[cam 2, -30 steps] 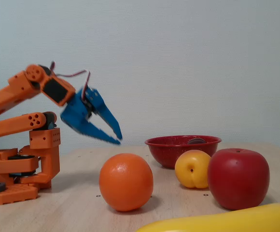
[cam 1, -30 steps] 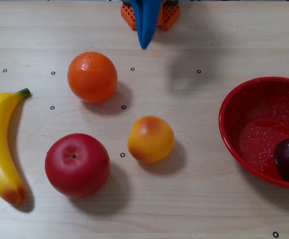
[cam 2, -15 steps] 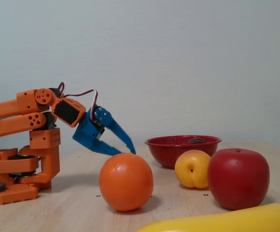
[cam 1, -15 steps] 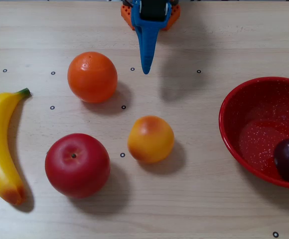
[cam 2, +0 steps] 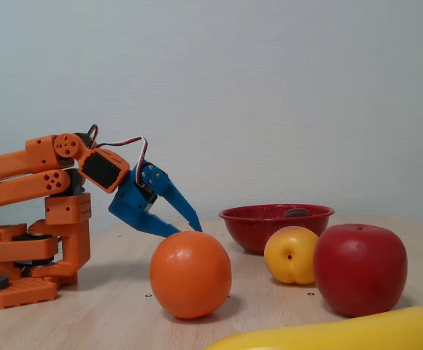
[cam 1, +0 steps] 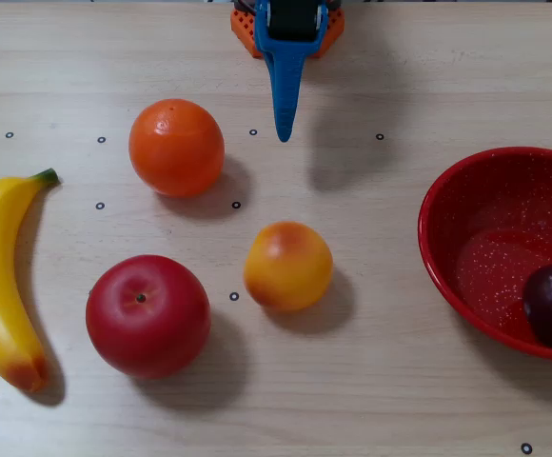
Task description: Put plum in the red bowl.
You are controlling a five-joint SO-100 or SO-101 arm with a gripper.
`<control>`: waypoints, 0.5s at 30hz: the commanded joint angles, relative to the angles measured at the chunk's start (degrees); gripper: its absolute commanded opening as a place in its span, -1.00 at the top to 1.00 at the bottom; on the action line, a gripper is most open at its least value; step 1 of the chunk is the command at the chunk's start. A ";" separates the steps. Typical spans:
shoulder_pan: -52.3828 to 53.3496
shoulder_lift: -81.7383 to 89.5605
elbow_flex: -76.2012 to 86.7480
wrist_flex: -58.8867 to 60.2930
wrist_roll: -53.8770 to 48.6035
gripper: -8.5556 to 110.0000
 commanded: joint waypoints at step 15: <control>0.00 1.23 2.29 -0.35 2.11 0.86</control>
